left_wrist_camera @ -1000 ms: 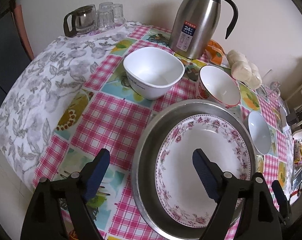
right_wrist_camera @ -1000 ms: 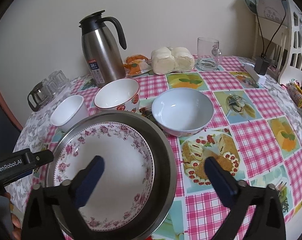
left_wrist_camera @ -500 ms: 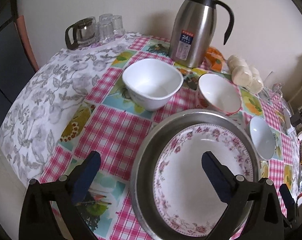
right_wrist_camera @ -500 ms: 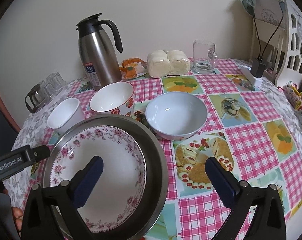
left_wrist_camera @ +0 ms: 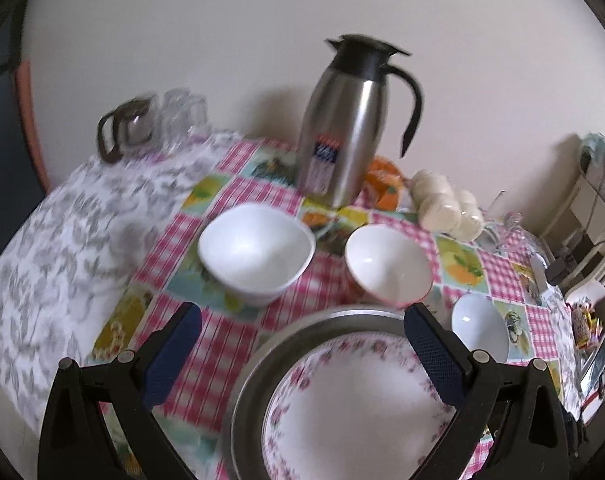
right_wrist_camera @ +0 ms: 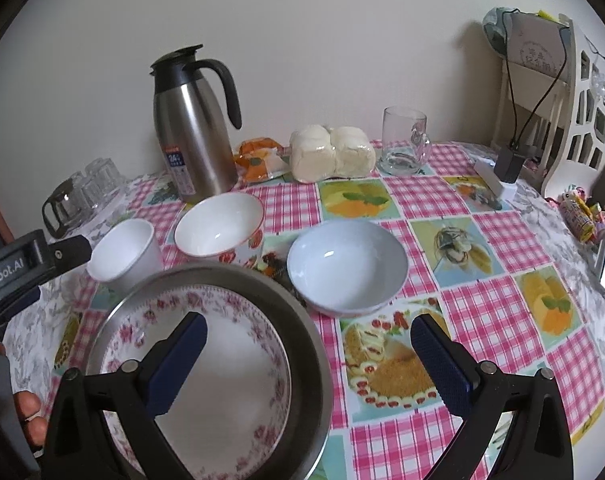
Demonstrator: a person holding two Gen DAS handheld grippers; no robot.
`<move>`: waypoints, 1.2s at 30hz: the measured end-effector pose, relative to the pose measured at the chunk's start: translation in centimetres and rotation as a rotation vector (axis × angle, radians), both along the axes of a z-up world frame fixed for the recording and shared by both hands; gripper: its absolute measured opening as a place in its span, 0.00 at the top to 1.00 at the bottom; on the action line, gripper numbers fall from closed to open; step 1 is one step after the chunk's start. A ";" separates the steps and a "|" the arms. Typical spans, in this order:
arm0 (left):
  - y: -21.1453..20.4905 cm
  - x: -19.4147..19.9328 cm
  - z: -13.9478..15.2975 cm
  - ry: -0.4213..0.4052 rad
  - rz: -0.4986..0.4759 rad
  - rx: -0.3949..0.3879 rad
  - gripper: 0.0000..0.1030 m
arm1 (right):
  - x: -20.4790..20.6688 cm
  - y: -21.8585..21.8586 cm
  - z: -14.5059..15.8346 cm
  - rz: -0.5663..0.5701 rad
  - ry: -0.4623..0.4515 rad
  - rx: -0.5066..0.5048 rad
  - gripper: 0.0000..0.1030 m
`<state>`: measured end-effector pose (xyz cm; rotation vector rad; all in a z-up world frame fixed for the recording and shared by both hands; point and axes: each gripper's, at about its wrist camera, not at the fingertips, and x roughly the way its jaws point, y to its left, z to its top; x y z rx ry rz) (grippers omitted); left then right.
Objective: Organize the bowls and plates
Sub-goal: 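Move both tools from the tray toward the red-rimmed white bowl, then close the left tool on the rim of the red-rimmed white bowl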
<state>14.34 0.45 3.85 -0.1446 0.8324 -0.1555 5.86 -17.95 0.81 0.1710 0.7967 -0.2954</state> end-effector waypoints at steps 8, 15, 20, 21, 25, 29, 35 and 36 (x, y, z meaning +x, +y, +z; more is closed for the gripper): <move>-1.8 1.9 0.5 -0.039 -0.067 0.001 0.02 | 2.4 -1.1 0.2 -0.022 -0.001 0.010 0.00; -3.2 3.2 0.3 -0.059 -0.090 0.025 0.02 | 4.5 -1.8 0.7 -0.021 -0.005 -0.015 0.01; -3.4 4.6 -0.2 -0.026 -0.097 0.001 0.02 | 5.8 -2.5 0.6 -0.028 0.004 -0.009 0.04; -3.5 4.8 -0.4 -0.017 -0.099 -0.001 0.02 | 6.0 -2.7 0.5 -0.031 0.006 -0.005 0.04; -3.5 5.5 -0.8 0.026 -0.115 -0.061 0.03 | 7.1 -3.3 0.5 -0.040 0.018 0.015 0.06; -4.1 6.2 -0.9 0.038 -0.132 -0.055 0.12 | 8.6 -2.9 0.5 -0.022 0.026 0.009 0.08; -4.6 7.6 -2.1 0.092 -0.152 -0.097 0.29 | 10.5 -2.7 -0.1 -0.024 0.040 0.035 0.17; -4.8 7.8 -2.4 0.099 -0.159 -0.096 0.32 | 10.7 -2.7 -0.2 -0.022 0.041 0.039 0.17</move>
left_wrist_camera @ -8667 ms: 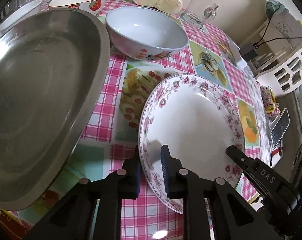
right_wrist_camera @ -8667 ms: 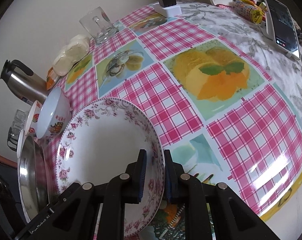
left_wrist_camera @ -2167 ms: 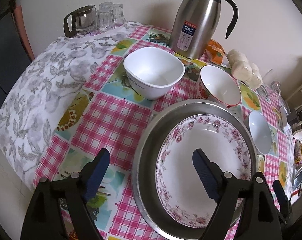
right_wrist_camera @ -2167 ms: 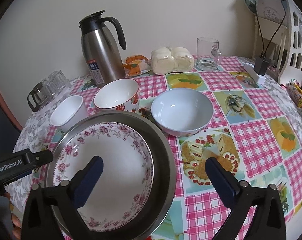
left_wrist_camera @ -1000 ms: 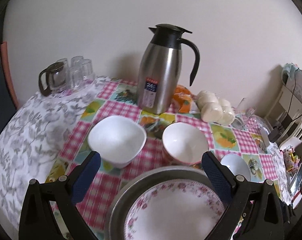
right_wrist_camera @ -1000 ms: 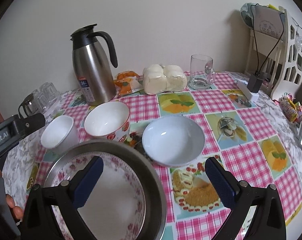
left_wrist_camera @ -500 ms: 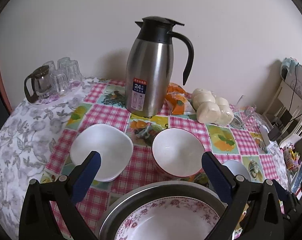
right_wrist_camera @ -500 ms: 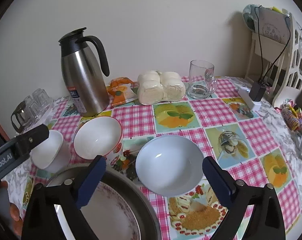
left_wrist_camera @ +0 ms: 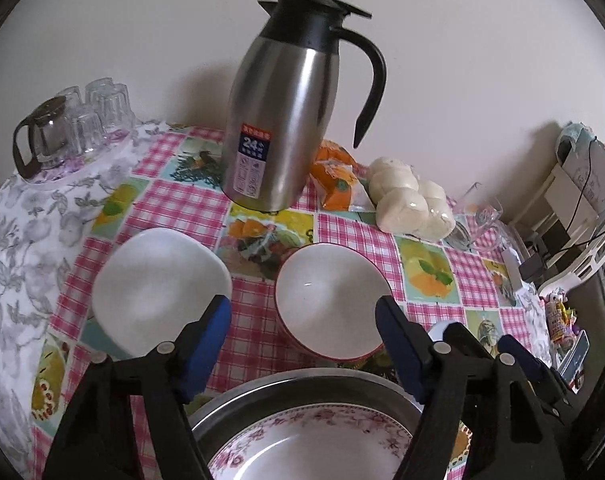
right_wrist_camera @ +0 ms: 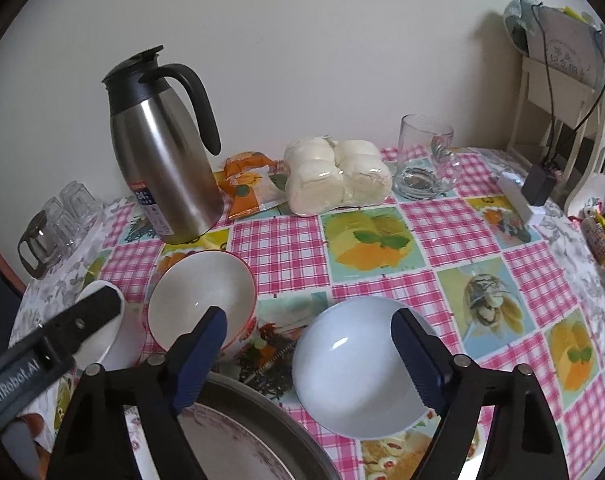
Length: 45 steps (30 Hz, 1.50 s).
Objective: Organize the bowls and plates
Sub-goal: 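Close the left tool on the rim of the red-rimmed white bowl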
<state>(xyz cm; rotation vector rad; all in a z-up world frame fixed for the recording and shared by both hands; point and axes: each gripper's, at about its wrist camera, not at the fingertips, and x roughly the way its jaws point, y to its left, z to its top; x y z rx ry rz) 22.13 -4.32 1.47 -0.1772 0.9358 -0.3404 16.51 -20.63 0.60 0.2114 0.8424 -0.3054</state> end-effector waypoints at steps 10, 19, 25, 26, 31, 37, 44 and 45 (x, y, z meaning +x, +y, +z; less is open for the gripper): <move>-1.2 1.7 -2.8 0.097 -0.035 -0.055 0.55 | 2.2 -1.0 -3.1 0.037 0.052 0.166 0.37; -1.5 2.6 -4.4 0.141 -0.022 -0.058 0.66 | 3.6 -1.4 -5.4 0.046 0.090 0.255 0.45; -1.1 2.6 -3.8 0.109 0.006 -0.024 0.66 | 3.8 -1.9 -5.4 0.040 0.077 0.253 0.47; -1.0 2.7 -3.6 0.104 0.007 -0.021 0.66 | 3.7 -1.9 -5.2 0.038 0.075 0.236 0.47; -0.9 2.7 -3.7 0.107 0.011 -0.006 0.66 | 3.4 -2.1 -4.1 0.052 0.037 0.231 0.47; -1.3 2.9 -5.2 0.143 0.005 0.009 0.74 | 3.8 -0.2 -4.5 0.134 0.034 0.234 0.51; -1.1 3.4 -6.5 0.169 0.016 0.003 0.77 | 4.5 1.0 -6.1 0.174 0.071 0.264 0.67; -1.2 3.5 -6.6 0.168 0.017 0.003 0.77 | 4.6 1.1 -6.3 0.176 0.077 0.271 0.69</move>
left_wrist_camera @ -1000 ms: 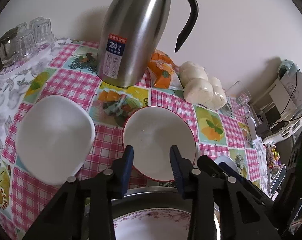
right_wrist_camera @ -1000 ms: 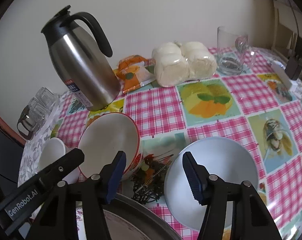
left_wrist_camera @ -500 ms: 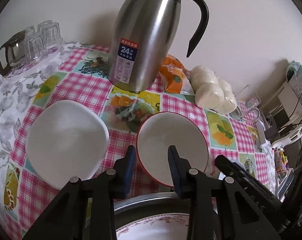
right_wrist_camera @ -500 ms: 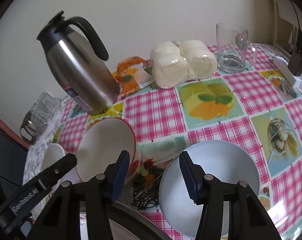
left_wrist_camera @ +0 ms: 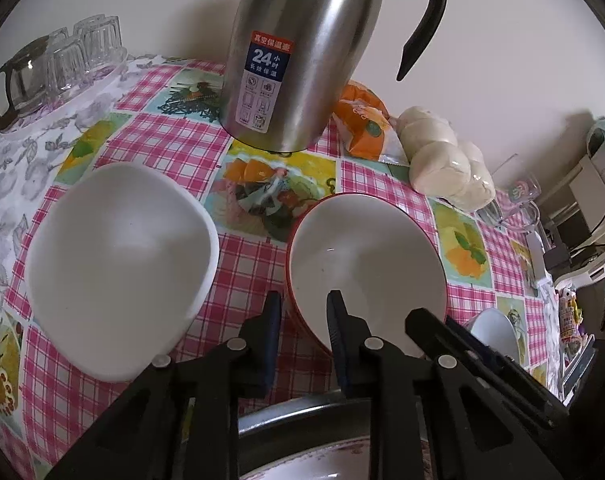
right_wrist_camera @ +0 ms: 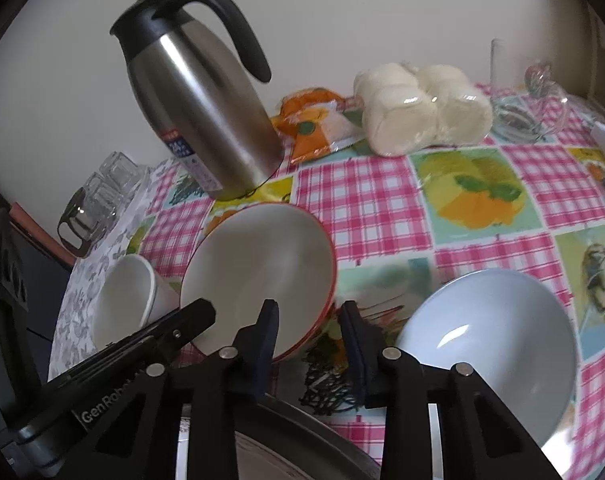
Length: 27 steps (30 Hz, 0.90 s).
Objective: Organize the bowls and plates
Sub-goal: 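Close the left tool on the rim of the red-rimmed white bowl, then lift the red-rimmed bowl with the left tool and carry it toward the tray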
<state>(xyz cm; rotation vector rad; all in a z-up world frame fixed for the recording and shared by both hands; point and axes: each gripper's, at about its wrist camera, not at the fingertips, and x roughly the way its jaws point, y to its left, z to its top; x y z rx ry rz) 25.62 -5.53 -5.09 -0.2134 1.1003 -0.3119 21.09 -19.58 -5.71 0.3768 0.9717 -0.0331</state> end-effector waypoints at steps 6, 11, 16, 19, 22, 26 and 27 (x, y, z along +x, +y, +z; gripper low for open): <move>-0.2 0.5 -0.7 0.008 -0.003 0.005 0.77 | 0.7 -0.2 -1.4 -0.003 0.041 0.041 0.71; -0.1 0.9 -1.4 0.032 0.004 -0.008 0.77 | 1.1 -0.4 -1.7 -0.017 0.058 0.061 0.72; -0.3 1.1 -1.7 0.032 0.002 -0.007 0.80 | 1.5 -0.4 -2.0 -0.021 0.070 0.051 0.74; -0.4 1.1 -1.6 0.025 0.000 0.000 0.81 | 1.6 -0.4 -2.1 -0.022 0.073 0.052 0.74; -0.4 1.0 -1.5 0.014 -0.003 0.005 0.81 | 1.6 -0.4 -2.1 -0.019 0.068 0.050 0.73; -0.7 0.9 -1.2 -0.009 -0.017 0.025 0.81 | 1.5 -0.3 -1.9 -0.017 0.056 0.038 0.73; -0.7 0.9 -1.0 -0.014 -0.020 0.028 0.81 | 1.5 -0.3 -1.9 -0.017 0.053 0.038 0.72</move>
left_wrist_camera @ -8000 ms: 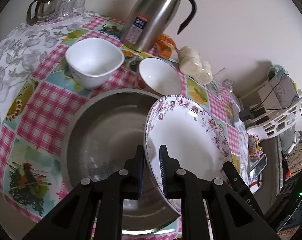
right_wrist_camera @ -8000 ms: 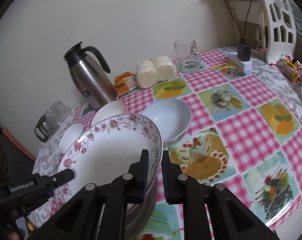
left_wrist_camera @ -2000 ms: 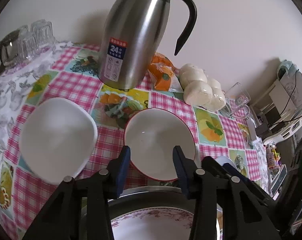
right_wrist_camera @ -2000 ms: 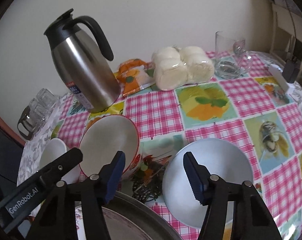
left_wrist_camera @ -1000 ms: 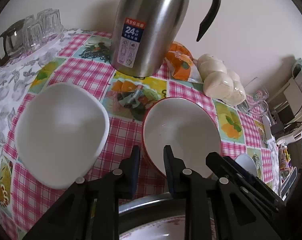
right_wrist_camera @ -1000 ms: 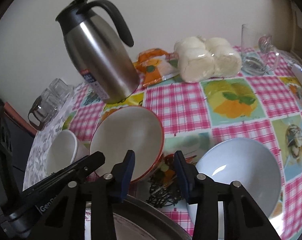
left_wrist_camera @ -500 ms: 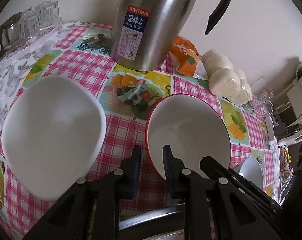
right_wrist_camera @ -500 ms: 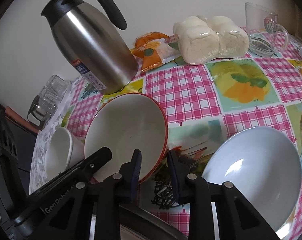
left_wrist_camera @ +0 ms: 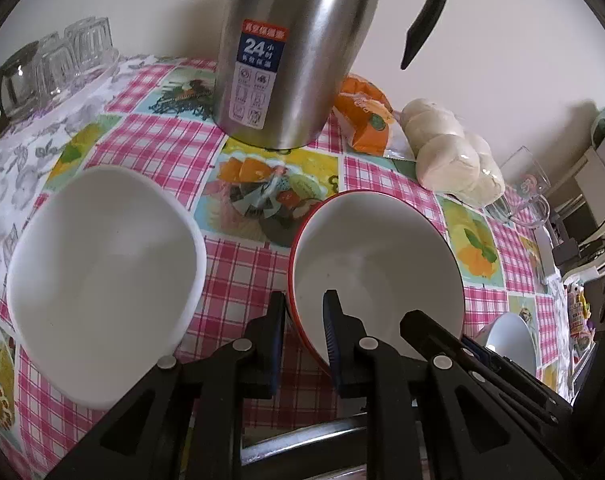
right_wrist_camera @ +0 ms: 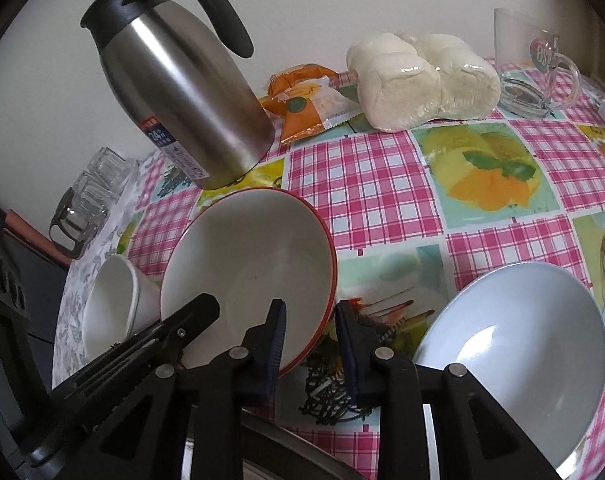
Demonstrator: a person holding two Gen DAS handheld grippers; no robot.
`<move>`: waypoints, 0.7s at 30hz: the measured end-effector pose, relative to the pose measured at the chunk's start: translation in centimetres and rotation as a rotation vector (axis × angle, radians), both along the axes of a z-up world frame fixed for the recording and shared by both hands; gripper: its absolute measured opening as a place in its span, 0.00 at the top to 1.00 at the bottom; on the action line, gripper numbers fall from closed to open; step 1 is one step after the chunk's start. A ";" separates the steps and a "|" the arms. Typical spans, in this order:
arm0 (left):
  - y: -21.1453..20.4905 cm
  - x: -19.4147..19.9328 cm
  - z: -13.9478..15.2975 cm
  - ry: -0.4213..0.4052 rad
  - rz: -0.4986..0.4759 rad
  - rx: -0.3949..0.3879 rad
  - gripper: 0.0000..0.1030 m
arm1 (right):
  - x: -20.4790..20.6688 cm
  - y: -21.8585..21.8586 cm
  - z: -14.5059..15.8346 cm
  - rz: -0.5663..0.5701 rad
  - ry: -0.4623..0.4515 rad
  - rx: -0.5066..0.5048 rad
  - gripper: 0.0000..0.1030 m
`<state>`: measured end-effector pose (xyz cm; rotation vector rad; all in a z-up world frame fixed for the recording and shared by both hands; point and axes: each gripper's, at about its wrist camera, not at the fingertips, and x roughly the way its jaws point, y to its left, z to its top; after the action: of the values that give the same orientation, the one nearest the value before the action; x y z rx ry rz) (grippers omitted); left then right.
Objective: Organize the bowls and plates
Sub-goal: 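Lift the red-rimmed bowl with the left tool and carry it toward the tray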
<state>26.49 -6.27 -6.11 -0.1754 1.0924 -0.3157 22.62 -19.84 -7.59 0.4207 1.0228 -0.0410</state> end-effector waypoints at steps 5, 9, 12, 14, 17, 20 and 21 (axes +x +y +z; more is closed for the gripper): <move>0.0 -0.2 0.9 -0.042 -0.006 0.016 0.81 | -0.1 0.2 0.1 0.013 -0.013 -0.005 0.72; 0.2 -0.4 1.8 -0.066 -0.008 0.017 0.81 | -0.2 0.2 0.6 0.023 -0.042 0.010 0.72; 0.2 -0.7 2.7 -0.085 -0.012 0.014 0.81 | -0.5 0.3 1.5 0.024 -0.067 0.000 0.72; 0.1 -1.0 3.7 -0.105 -0.019 0.013 0.80 | -0.8 0.3 2.2 0.025 -0.082 -0.004 0.72; 0.1 -1.7 5.2 -0.132 -0.030 0.017 0.80 | -1.4 0.3 3.7 0.023 -0.109 -0.011 0.72; 0.1 -2.5 6.8 -0.158 -0.038 0.023 0.80 | -2.1 0.2 4.9 0.022 -0.131 -0.012 0.72; 0.1 -2.8 7.2 -0.165 -0.040 0.025 0.80 | -2.3 0.3 5.3 0.022 -0.138 -0.014 0.72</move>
<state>23.73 -6.21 1.09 -0.1029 0.9371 -0.3461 20.27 -19.57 -2.27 0.3945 0.8906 0.0007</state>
